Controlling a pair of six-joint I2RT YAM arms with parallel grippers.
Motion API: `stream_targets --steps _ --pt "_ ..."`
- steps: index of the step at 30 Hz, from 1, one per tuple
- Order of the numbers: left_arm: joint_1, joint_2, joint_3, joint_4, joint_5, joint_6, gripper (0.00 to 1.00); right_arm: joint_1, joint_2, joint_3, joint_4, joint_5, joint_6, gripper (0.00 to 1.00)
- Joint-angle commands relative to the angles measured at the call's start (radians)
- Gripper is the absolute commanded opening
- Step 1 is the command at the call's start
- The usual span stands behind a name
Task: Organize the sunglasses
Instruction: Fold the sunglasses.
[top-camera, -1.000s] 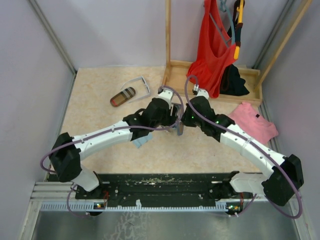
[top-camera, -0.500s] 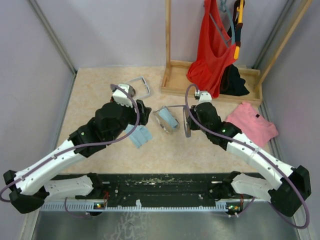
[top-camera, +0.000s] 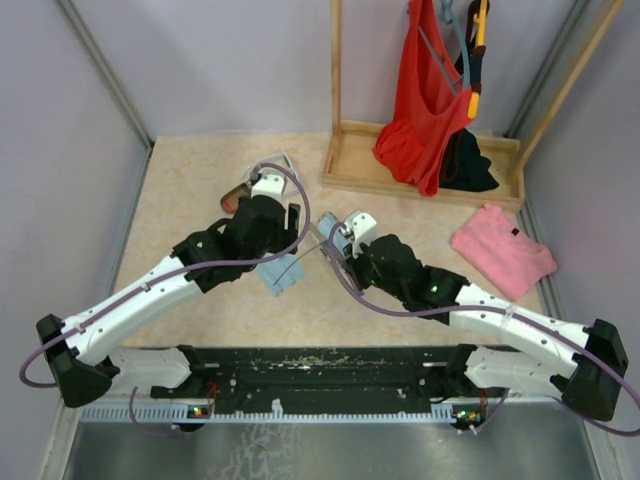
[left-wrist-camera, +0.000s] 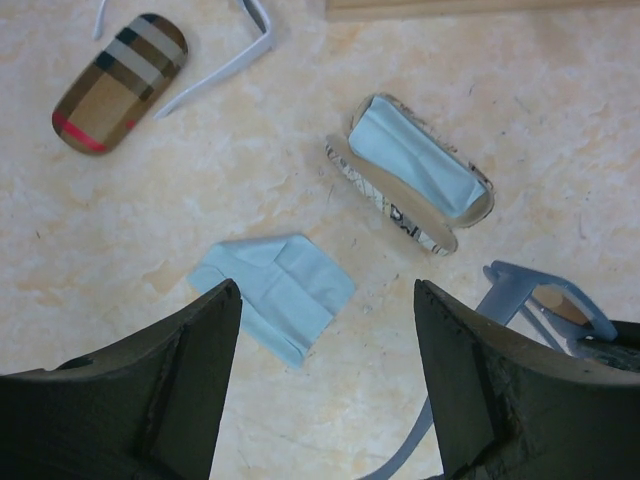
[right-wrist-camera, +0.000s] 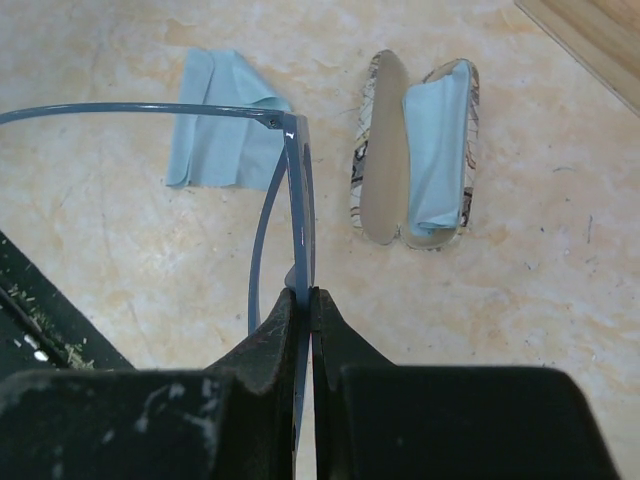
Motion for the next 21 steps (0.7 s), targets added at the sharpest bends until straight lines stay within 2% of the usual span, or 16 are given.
stream_targets --steps 1,8,21 --pt "0.002 -0.017 -0.035 -0.014 -0.003 -0.051 0.75 0.036 0.030 0.075 0.079 0.132 -0.015 0.00" --pt "0.004 -0.032 -0.086 0.001 -0.004 -0.045 0.75 0.046 0.022 0.045 0.141 0.153 0.020 0.00" --pt "0.009 -0.056 -0.129 0.049 0.067 -0.033 0.75 0.048 0.054 0.082 0.147 0.228 0.058 0.00"
